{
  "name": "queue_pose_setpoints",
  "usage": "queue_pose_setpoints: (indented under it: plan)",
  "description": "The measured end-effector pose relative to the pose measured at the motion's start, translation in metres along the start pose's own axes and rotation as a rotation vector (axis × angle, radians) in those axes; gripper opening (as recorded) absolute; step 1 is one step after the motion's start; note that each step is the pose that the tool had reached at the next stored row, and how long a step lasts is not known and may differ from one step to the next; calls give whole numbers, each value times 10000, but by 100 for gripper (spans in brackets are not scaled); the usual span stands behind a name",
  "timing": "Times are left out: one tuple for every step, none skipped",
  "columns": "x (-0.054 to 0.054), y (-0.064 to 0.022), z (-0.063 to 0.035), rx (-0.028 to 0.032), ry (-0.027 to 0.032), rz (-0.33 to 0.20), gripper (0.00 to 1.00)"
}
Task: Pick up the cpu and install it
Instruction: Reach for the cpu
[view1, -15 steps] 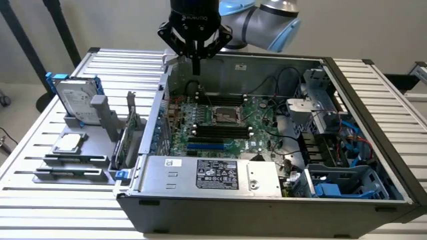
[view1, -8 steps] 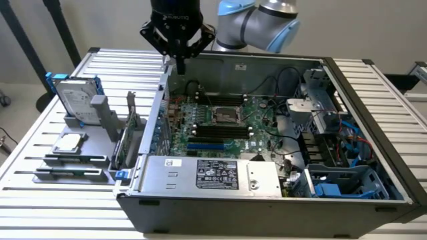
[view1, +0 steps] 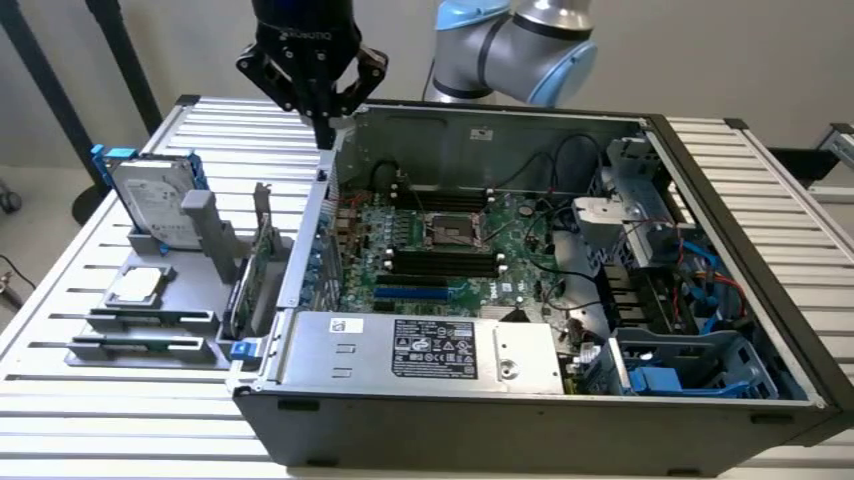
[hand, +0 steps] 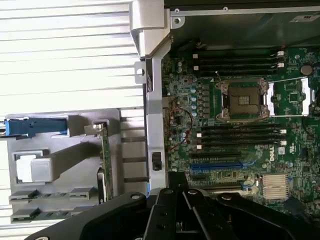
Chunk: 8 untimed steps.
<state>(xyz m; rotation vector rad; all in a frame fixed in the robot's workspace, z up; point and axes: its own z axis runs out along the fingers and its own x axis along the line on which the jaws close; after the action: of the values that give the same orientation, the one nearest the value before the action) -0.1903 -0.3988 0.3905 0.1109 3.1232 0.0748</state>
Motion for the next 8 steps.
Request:
queue_pose_setpoints:
  plan:
    - [44, -3, 4, 1, 0, -1, 11]
    - [91, -7, 10, 0, 0, -1, 11]
    - [136, -10, 14, 1, 0, -1, 11]
    - [181, -14, 19, 2, 0, 0, 11]
    - [226, -17, 24, 3, -1, -1, 11]
    - [271, -21, 29, 5, 0, -1, 11]
    - [320, -25, 35, 9, 0, -1, 11]
    - [365, -28, 43, 15, -1, 0, 11]
